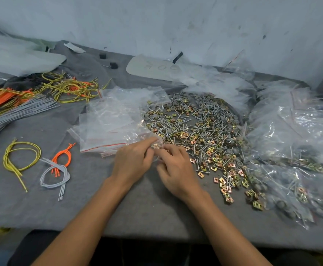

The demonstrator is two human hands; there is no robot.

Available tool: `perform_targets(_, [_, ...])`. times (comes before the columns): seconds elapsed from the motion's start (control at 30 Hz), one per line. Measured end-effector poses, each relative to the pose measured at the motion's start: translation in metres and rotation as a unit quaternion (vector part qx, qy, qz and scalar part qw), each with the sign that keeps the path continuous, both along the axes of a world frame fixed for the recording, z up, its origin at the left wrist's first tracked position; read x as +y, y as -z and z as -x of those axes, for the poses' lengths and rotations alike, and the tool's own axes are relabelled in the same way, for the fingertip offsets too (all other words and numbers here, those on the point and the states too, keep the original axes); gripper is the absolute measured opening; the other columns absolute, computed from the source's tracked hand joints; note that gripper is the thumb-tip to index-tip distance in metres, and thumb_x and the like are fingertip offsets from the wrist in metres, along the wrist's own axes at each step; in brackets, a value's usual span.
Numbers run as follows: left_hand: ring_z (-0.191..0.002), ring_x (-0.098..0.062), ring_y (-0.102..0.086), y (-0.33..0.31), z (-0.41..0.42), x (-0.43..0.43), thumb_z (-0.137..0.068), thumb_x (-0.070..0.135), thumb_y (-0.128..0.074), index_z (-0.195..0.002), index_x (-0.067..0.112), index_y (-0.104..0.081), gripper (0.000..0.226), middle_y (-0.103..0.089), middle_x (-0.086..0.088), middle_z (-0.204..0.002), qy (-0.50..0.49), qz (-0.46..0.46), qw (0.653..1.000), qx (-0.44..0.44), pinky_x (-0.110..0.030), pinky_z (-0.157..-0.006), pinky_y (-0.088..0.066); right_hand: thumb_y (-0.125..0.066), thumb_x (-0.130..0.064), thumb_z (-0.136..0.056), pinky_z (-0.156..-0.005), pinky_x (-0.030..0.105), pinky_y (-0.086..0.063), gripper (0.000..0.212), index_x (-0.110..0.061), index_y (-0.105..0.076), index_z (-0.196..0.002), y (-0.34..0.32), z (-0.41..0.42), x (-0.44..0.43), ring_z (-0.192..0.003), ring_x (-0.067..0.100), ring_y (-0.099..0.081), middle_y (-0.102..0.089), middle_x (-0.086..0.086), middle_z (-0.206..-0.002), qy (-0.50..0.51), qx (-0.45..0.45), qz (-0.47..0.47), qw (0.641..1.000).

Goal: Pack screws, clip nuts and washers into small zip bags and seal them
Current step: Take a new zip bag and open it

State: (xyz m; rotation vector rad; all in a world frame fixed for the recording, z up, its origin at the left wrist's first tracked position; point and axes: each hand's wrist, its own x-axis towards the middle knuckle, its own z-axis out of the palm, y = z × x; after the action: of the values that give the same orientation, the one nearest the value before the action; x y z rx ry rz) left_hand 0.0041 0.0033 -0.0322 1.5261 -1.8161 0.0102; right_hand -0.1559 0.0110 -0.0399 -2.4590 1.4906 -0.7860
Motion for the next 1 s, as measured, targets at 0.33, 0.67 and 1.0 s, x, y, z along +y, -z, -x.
perform_targets(0.33, [-0.072,-0.025,-0.073,0.004,-0.002,-0.003,-0.084,0.017,-0.063,-0.106,0.024,-0.076,0.027,-0.078,-0.001,-0.092,0.016,0.027,0.997,-0.068,-0.033,-0.054,-0.054,-0.064,-0.018,-0.093,-0.093,0.04,-0.045,0.018,-0.02,-0.073,-0.108,-0.016,0.049,0.002,-0.102,0.023,-0.061,-0.071,-0.002,-0.107,0.069,-0.033,0.02,0.997])
perform_targets(0.67, [-0.067,-0.028,-0.071,0.005,-0.002,-0.004,-0.084,0.009,-0.074,-0.107,0.021,-0.075,0.026,-0.077,-0.004,-0.086,0.012,0.012,0.997,-0.076,-0.034,-0.052,-0.051,-0.062,-0.06,-0.089,-0.064,0.033,-0.038,0.034,-0.026,-0.06,-0.081,-0.034,0.091,-0.017,-0.081,0.019,-0.058,-0.062,-0.008,-0.083,0.214,0.127,-0.117,0.961])
perform_targets(1.0, [-0.048,-0.029,-0.058,0.013,-0.003,-0.007,-0.086,0.013,-0.064,-0.106,0.025,-0.053,0.026,-0.063,0.003,-0.058,0.004,-0.001,0.999,-0.044,-0.027,-0.05,-0.028,-0.058,-0.028,-0.098,-0.066,0.033,-0.034,0.013,-0.02,-0.065,-0.092,-0.041,0.095,-0.016,-0.079,0.019,-0.055,-0.062,-0.005,-0.084,0.196,0.061,-0.096,0.974])
